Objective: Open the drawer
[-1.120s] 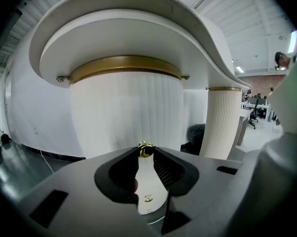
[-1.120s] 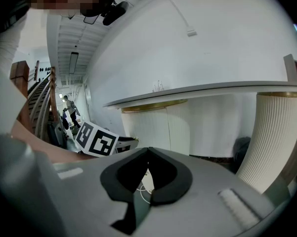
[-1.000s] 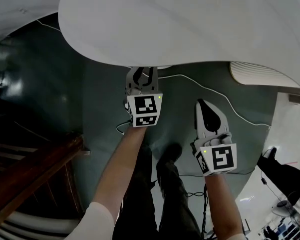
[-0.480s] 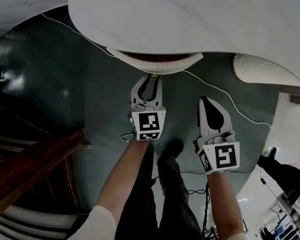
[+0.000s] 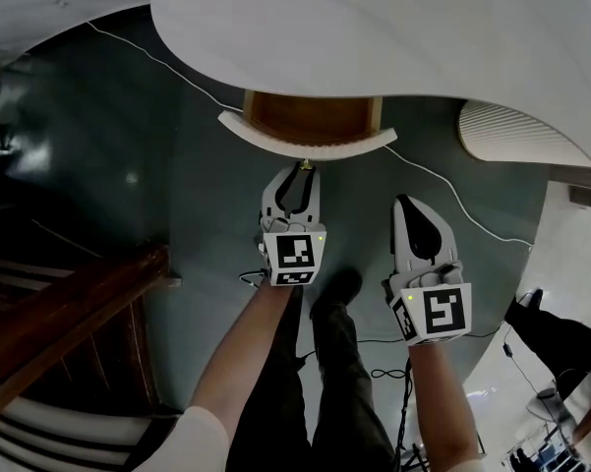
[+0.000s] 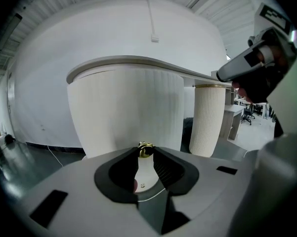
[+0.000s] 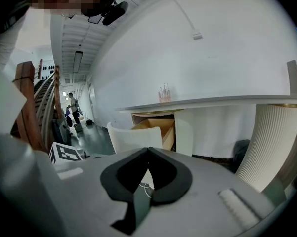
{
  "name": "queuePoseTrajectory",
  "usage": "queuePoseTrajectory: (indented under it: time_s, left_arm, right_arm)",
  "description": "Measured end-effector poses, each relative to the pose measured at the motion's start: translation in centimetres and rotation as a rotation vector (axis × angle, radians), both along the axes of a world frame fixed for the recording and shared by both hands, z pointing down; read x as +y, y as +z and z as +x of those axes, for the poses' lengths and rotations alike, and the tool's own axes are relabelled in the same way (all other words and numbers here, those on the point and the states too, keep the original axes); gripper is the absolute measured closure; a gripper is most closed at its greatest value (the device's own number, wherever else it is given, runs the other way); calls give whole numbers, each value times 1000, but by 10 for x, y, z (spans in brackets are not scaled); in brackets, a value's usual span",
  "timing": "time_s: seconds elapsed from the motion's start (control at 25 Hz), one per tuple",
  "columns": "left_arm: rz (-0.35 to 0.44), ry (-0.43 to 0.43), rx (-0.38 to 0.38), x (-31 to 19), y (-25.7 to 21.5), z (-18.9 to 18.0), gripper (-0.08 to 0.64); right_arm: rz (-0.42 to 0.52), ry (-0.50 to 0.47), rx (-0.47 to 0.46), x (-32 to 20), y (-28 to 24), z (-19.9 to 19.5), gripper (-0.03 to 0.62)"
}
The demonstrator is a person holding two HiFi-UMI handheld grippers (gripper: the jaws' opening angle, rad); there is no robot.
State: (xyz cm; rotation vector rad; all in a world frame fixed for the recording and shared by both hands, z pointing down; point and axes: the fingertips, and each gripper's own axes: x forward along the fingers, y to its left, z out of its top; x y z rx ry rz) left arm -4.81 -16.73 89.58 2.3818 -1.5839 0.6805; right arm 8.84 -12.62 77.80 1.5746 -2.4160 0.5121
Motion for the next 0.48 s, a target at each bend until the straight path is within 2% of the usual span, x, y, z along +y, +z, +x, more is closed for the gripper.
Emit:
queuePoseTrajectory:
  time_s: [0.48]
  left_arm:
    - [-35,-21,2,30,4,-5,460]
  right_arm:
    - [0,-27,7,4,-5,-5,581]
